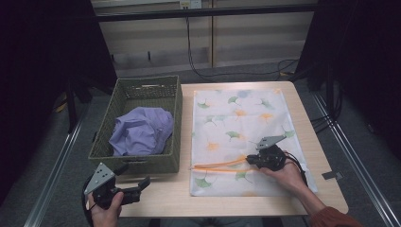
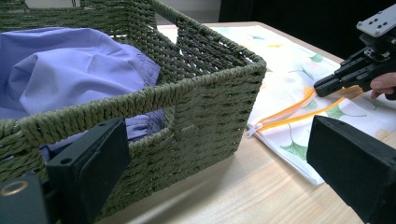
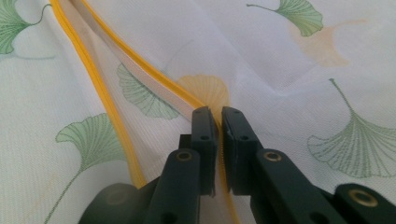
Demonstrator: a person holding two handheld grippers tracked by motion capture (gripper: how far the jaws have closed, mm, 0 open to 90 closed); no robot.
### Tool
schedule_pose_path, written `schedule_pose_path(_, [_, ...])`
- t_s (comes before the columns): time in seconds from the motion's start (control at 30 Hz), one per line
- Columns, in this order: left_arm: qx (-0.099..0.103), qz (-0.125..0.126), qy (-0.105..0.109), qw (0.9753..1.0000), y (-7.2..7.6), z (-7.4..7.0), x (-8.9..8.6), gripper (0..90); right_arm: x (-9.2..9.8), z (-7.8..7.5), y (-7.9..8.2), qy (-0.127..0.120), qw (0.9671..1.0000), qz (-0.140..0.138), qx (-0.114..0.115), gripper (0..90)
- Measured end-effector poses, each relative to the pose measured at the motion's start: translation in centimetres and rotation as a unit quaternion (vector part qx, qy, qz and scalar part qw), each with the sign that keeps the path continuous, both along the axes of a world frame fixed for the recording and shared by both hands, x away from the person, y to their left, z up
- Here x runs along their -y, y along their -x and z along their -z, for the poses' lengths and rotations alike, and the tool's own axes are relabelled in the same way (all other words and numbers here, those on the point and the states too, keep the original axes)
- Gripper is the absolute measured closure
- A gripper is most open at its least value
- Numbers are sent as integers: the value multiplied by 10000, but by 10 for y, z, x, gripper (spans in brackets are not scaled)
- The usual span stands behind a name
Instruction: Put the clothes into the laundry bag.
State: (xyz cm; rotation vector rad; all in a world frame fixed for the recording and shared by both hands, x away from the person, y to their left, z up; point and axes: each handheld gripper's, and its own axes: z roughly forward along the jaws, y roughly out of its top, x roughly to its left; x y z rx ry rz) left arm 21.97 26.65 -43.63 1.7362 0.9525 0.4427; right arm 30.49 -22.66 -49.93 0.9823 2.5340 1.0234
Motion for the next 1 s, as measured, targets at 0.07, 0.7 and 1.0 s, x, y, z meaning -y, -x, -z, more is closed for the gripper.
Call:
schedule_pose_path(0.07, [-1, -19, -14, 10000, -1, 0, 0, 59, 0, 0, 0, 10, 10000, 59, -11, 866])
schedule_pose_path(0.7, [-44, -101, 79, 9999, -2, 0, -1, 52, 4, -5, -2, -417, 9978, 442, -263, 900])
schedule_pose_path(1.0, [0, 33, 50, 10000, 0, -1, 2, 47, 8, -10, -2, -678, 9965, 472, -102, 900])
